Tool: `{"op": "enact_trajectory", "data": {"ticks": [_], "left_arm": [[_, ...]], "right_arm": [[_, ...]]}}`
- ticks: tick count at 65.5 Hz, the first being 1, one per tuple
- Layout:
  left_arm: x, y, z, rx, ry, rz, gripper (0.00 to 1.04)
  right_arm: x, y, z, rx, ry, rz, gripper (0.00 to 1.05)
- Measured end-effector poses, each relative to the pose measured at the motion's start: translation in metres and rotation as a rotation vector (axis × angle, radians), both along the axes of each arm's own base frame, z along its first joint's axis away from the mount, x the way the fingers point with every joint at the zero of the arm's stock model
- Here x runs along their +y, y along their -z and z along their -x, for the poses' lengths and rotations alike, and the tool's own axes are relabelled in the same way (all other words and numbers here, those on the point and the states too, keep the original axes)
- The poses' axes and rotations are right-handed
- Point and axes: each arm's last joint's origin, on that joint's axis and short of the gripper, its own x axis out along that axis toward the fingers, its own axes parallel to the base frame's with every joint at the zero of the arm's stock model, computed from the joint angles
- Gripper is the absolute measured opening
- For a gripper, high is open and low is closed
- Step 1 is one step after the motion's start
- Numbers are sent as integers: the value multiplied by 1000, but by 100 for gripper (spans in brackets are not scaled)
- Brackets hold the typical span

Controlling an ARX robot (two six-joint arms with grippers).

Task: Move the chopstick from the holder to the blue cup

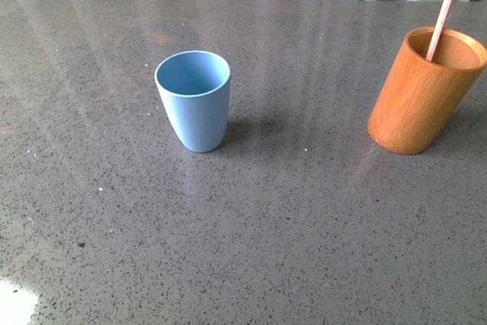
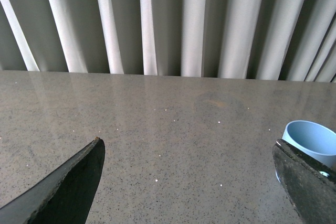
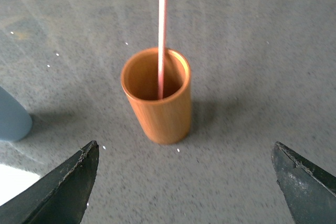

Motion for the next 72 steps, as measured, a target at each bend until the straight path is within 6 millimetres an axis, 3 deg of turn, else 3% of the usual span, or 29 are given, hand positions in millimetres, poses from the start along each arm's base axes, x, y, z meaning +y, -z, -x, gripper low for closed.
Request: {"op": "enact_trajectory", "data": {"ticks": [13, 38, 72], "left_arm": [[0, 0, 0, 0, 0, 0, 96], [0, 0, 0, 0, 0, 0, 96], [0, 0, 0, 0, 0, 0, 96]], "right_arm": [[16, -12, -48, -18, -33, 9, 96], [32, -5, -126, 46, -27, 22, 96], [36, -4, -176, 66, -9, 28, 96]]}}
